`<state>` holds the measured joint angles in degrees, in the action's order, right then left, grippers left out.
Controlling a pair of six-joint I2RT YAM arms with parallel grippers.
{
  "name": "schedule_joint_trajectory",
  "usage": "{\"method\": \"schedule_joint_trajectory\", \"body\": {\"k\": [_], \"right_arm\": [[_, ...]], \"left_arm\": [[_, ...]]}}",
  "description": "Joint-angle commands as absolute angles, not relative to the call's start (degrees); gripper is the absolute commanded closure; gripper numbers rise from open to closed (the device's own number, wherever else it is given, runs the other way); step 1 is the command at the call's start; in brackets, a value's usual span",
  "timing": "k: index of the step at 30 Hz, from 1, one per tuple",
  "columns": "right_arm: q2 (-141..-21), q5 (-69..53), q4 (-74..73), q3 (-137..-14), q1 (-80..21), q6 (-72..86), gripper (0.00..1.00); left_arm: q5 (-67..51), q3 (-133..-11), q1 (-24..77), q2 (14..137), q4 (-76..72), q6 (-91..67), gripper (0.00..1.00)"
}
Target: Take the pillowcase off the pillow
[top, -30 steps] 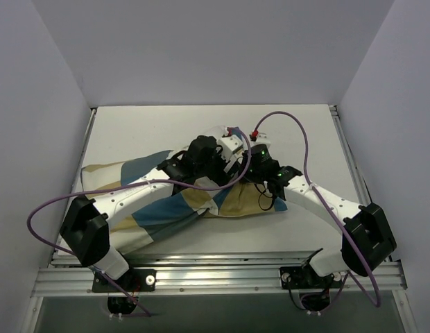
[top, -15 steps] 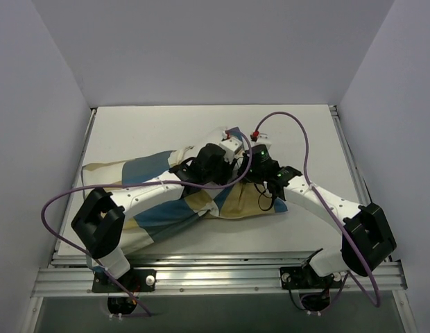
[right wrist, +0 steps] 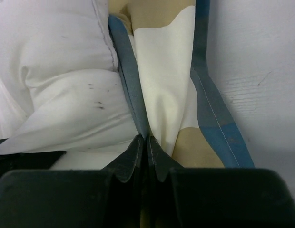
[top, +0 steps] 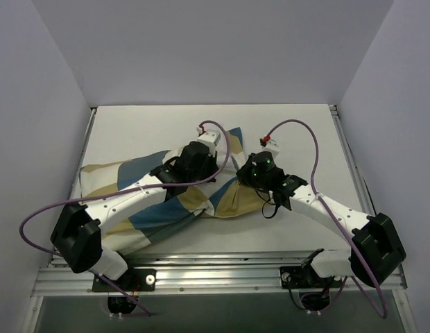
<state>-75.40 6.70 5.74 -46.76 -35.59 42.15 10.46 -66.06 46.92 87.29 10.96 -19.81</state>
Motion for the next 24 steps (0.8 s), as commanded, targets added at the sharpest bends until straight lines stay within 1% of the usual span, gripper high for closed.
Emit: {"method": "schedule_joint_trajectory", "body": {"k": [1, 5, 9, 13, 17, 20, 24], "right_arm": [[-74.27, 18.90, -9.23, -41.31, -30.50, 43.06, 1.00], [-74.00, 19.95, -10.72, -40.87, -28.31, 43.51, 1.00], [-74.18, 19.78, -10.72, -40.69, -26.20, 43.16, 1.00], [-74.09, 18.81, -10.02, -40.17, -25.84, 42.81, 1.00], [-73.74, 16.70, -9.14, -41.13, -26.10, 41.31, 1.00], [-73.83, 18.01, -10.45, -41.92, -25.58, 40.79, 1.00], [-73.21, 12.15, -8.09, -44.81, -26.62, 37.80, 1.00]], "left_arm": [[24.00, -65.13, 38.16, 77.89, 19.51, -23.81, 0.98], [23.64, -64.16, 35.87, 74.10, 22.85, -25.57, 0.98], [28.03, -63.64, 35.07, 71.90, 25.92, -28.29, 0.98], [29.79, -63.46, 33.75, 71.37, 27.60, -30.67, 0.98], [25.14, -63.54, 33.84, 72.59, 25.31, -30.67, 0.98], [25.22, -63.72, 33.49, 72.34, 25.40, -31.90, 0.98], [21.62, -65.91, 34.36, 74.35, 23.82, -31.55, 0.98]]}}
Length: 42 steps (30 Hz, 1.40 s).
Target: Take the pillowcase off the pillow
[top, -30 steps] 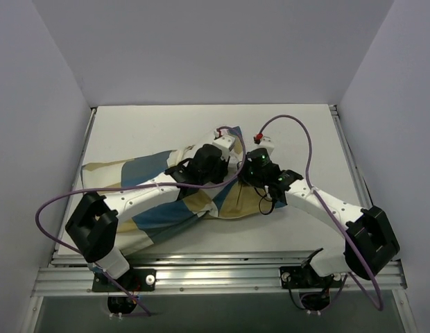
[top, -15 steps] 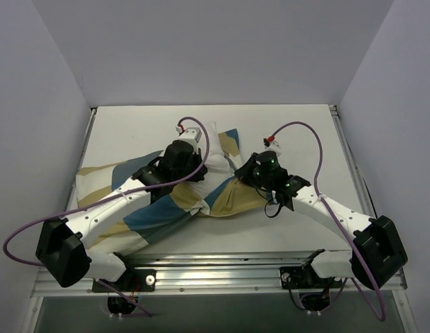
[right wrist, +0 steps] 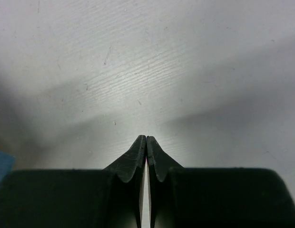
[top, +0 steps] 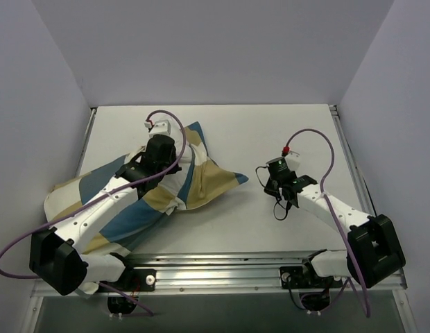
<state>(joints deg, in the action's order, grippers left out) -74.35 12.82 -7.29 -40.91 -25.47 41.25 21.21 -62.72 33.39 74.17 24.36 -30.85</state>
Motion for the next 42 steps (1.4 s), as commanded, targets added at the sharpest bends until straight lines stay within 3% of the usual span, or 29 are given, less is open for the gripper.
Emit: {"method": "schedule_joint_trajectory", "body": {"k": [1, 4, 9, 12, 16, 28, 42], "right_arm": [[-73.21, 12.30, -8.17, -46.04, -27.59, 37.27, 1.00], [-73.74, 14.93, -9.66, -52.44, -34.08, 35.51, 1.00], [-75.06, 17.92, -11.16, -59.93, -44.44, 36.73, 0.84], [-76.20, 20.21, -11.51, -64.68, -49.63, 37.44, 0.68], [-80.66, 20.13, -8.97, -68.20, -52.90, 38.49, 0.62], [-94.73, 20.13, -4.13, -75.31, -54.32, 39.81, 0.60], [-95.10, 22.85, -5.10, -76.90, -54.76, 40.60, 0.60]], "left_arm": [[21.01, -66.44, 34.63, 75.75, 23.64, -31.55, 0.98], [17.67, -65.83, 35.24, 77.25, 20.32, -33.04, 0.98], [16.44, -66.97, 35.68, 80.15, 20.21, -33.40, 0.98], [15.65, -67.24, 35.68, 81.21, 20.65, -33.31, 0.98], [14.68, -66.62, 35.68, 81.21, 20.65, -33.48, 0.98], [13.27, -63.55, 35.68, 79.02, 21.44, -35.33, 0.98], [13.62, -60.82, 35.60, 77.34, 21.18, -35.86, 0.98]]}}
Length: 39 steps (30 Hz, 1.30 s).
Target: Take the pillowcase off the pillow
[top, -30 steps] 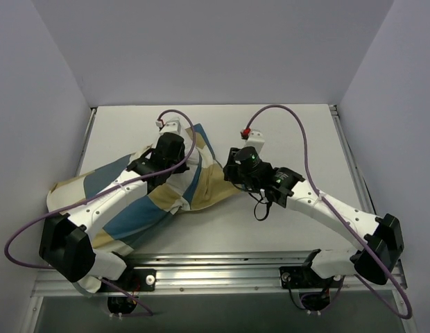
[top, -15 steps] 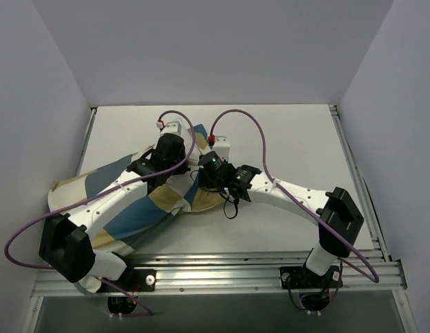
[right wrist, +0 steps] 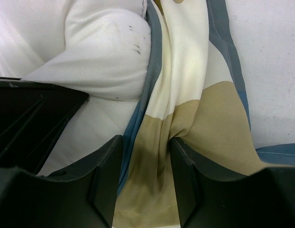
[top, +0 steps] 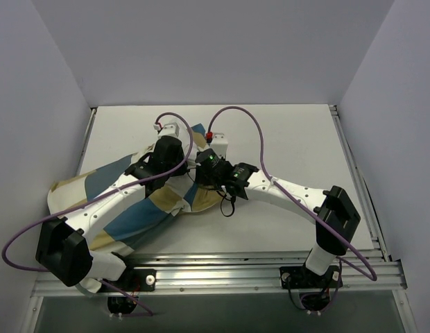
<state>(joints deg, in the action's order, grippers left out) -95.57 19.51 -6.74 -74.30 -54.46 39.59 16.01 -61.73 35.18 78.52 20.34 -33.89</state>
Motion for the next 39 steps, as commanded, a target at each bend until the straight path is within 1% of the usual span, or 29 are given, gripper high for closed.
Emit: {"method": "schedule_joint_trajectory", "body": {"k": [1, 6, 8, 9, 11, 12, 14, 15, 16, 17, 20, 24, 33, 39], "right_arm": [[-95.71, 22.68, -5.10, -76.99, -54.76, 40.43, 0.60], [-99.84, 22.85, -6.06, -77.43, -54.76, 40.87, 0.57], [-102.03, 23.46, -6.33, -76.73, -54.67, 41.13, 0.57], [-102.48, 23.99, -6.42, -76.21, -54.67, 41.74, 0.59], [-103.80, 26.36, -8.08, -74.19, -54.14, 42.71, 0.67], [-103.97, 26.98, -8.52, -73.14, -53.01, 43.32, 0.76], [-103.28, 28.91, -9.40, -68.83, -51.34, 44.91, 0.85], [-102.14, 29.44, -9.75, -67.25, -49.41, 45.70, 0.94], [-101.35, 29.97, -9.84, -65.58, -48.35, 45.96, 0.98], [-100.38, 30.58, -9.76, -62.17, -47.30, 46.05, 1.00], [-96.08, 30.41, -8.53, -55.67, -42.37, 45.97, 1.00], [-91.86, 29.45, -8.17, -51.25, -36.57, 45.00, 1.00], [-89.30, 24.00, -5.54, -48.17, -27.87, 43.07, 1.00], [-89.12, 21.45, -4.75, -47.55, -24.62, 42.10, 1.00]], "left_arm": [[13.54, -60.82, 35.60, 77.43, 21.18, -35.86, 0.98], [13.18, -61.08, 35.60, 76.99, 21.18, -35.86, 0.98], [13.44, -61.26, 35.60, 76.82, 21.62, -35.77, 0.98], [13.71, -61.26, 35.51, 76.38, 22.23, -35.77, 0.98], [14.06, -61.17, 35.33, 75.85, 22.94, -35.60, 0.98], [14.50, -60.91, 35.25, 75.07, 23.37, -35.60, 0.98], [14.76, -60.38, 34.81, 74.10, 23.90, -35.60, 0.98], [14.85, -60.29, 34.02, 73.22, 25.12, -35.77, 0.98], [14.85, -60.29, 33.58, 72.86, 25.83, -35.86, 0.98], [14.85, -60.29, 33.23, 72.43, 26.54, -35.86, 0.98], [14.59, -60.38, 31.91, 71.11, 28.91, -35.51, 0.98], [13.71, -61.61, 31.03, 69.53, 33.21, -34.72, 0.98], [10.37, -63.19, 30.06, 64.52, 44.18, -32.70, 0.98], [11.33, -60.12, 27.69, 60.31, 49.74, -33.22, 0.98]]}}
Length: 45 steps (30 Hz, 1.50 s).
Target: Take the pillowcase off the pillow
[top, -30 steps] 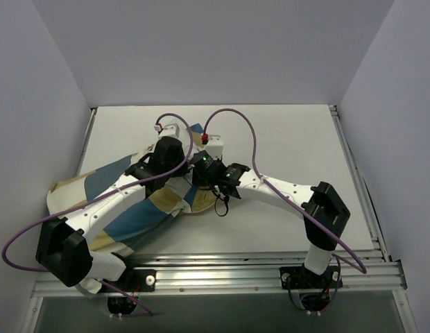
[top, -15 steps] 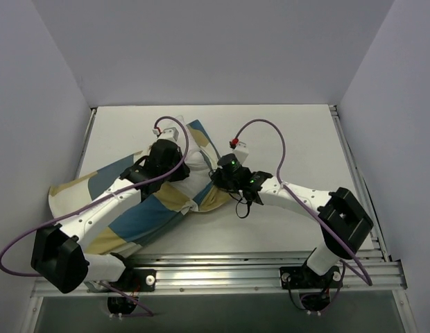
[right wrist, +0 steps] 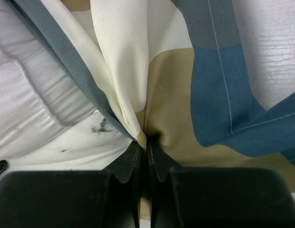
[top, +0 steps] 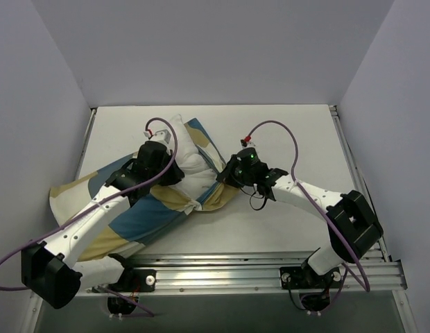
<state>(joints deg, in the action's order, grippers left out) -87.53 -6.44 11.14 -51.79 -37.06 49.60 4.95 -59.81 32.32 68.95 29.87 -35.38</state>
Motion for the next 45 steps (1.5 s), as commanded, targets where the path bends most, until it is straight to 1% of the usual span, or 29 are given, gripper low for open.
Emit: {"method": "schedule_joint_trajectory", "body": {"k": [1, 6, 13, 14, 16, 18, 19, 20, 22, 23, 24, 25, 26, 28, 29, 31, 32, 33, 34, 35, 36, 38, 39, 40, 41, 42, 43, 44, 45], "right_arm": [[-89.03, 21.01, -4.40, -47.46, -24.09, 41.93, 1.00], [-88.24, 17.93, -3.16, -45.88, -21.45, 40.70, 1.00], [-86.66, 14.68, -1.41, -43.42, -17.67, 38.41, 1.00], [-86.49, 13.81, -0.88, -43.24, -17.67, 37.89, 1.00], [-86.13, 7.50, 1.56, -43.07, -17.84, 35.43, 1.00], [-84.65, 2.66, 3.24, -43.24, -18.89, 33.50, 1.00], [-83.68, 0.64, 3.25, -43.50, -19.59, 33.31, 0.95], [-82.45, 0.62, 2.82, -43.85, -20.21, 33.22, 0.82], [-78.24, 0.62, 0.54, -45.60, -21.70, 32.79, 0.72], [-76.57, 1.14, -0.08, -46.40, -21.97, 32.70, 0.63], [-73.42, 1.93, -3.48, -47.28, -22.15, 32.52, 0.60], [-72.08, 2.72, -4.91, -48.33, -22.15, 31.82, 0.57], [-70.68, 4.73, -6.31, -50.52, -22.15, 31.47, 0.50], [-67.25, 6.41, -10.10, -52.81, -22.15, 30.42, 0.43], [-66.28, 7.11, -11.06, -54.82, -22.24, 29.37, 0.37], [-63.73, 6.68, -12.92, -56.51, -22.41, 28.13, 0.32], [-63.11, 5.90, -13.09, -57.04, -22.50, 26.65, 0.26], [-62.15, 3.02, -12.75, -57.82, -22.67, 26.02, 0.24], [-61.88, 1.25, -12.48, -58.01, -22.76, 25.32, 0.22], [-61.96, -0.86, -11.87, -58.18, -23.11, 24.70, 0.17], [-62.57, -4.62, -10.91, -58.18, -23.55, 23.91, 0.16], [-63.71, -6.76, -9.94, -58.27, -26.17, 23.38, 0.13], [-65.37, -7.12, -8.80, -58.18, -27.50, 22.60, 0.12], [-66.26, -7.64, -8.35, -58.10, -28.73, 22.24, 0.11], [-68.18, -8.17, -7.57, -58.01, -29.96, 21.98, 0.09], [-69.25, -8.70, -6.08, -57.83, -31.97, 21.80, 0.09], [-70.04, -9.40, -5.11, -57.31, -33.04, 21.27, 0.09], [-71.88, -9.75, -3.18, -56.96, -34.00, 20.83, 0.04], [-72.50, -9.93, -2.29, -56.52, -35.93, 20.57, 0.03]], "left_arm": [[11.69, -59.25, 27.08, 59.68, 50.09, -33.48, 0.98], [11.60, -58.97, 23.39, 57.83, 51.06, -32.79, 0.98], [11.52, -60.73, 21.18, 57.57, 51.16, -30.94, 0.98], [9.69, -60.73, 21.18, 57.48, 50.46, -30.76, 0.98], [6.17, -59.86, 21.18, 57.13, 45.99, -30.15, 0.98], [-0.75, -58.81, 21.27, 57.48, 38.98, -31.19, 0.98], [-3.31, -58.62, 21.44, 57.92, 36.59, -31.81, 0.98], [-4.73, -58.71, 22.49, 58.70, 32.30, -32.34, 0.98], [-5.28, -61.33, 24.51, 62.21, 29.28, -32.35, 0.97], [-4.66, -62.83, 27.39, 64.05, 27.70, -31.73, 0.95], [-3.01, -64.58, 28.99, 67.90, 27.16, -30.34, 0.93], [-2.38, -68.86, 30.40, 69.94, 26.98, -29.63, 0.86], [-1.94, -71.26, 31.63, 72.14, 26.90, -29.27, 0.82], [-0.71, -75.74, 35.23, 77.50, 26.46, -27.95, 0.73], [-0.53, -79.42, 36.11, 78.74, 26.02, -27.86, 0.61], [-0.01, -81.64, 37.96, 80.42, 25.49, -28.21, 0.45], [2.18, -82.35, 38.23, 80.16, 25.05, -28.39, 0.23], [3.24, -82.27, 38.58, 79.37, 25.14, -29.26, 0.15], [4.64, -81.74, 39.19, 78.58, 25.40, -29.88, 0.10], [7.79, -80.35, 39.37, 76.22, 26.88, -30.67, 0.06], [9.30, -79.38, 39.46, 74.72, 28.11, -32.41, 0.03], [13.08, -77.18, 39.38, 71.56, 33.36, -34.35, 0.03], [17.53, -74.64, 39.46, 68.32, 35.92, -36.89, 0.03], [19.58, -73.40, 39.46, 66.81, 38.21, -38.22, 0.04], [21.51, -71.91, 39.29, 63.84, 43.19, -39.62, 0.04], [24.40, -68.68, 39.20, 62.50, 45.16, -42.25, 0.03], [25.04, -66.99, 39.03, 61.45, 46.65, -43.41, 0.04], [25.31, -65.23, 38.50, 59.35, 48.50, -44.37, 0.03], [24.44, -61.82, 38.15, 58.46, 48.69, -45.69, 0.03]]}}
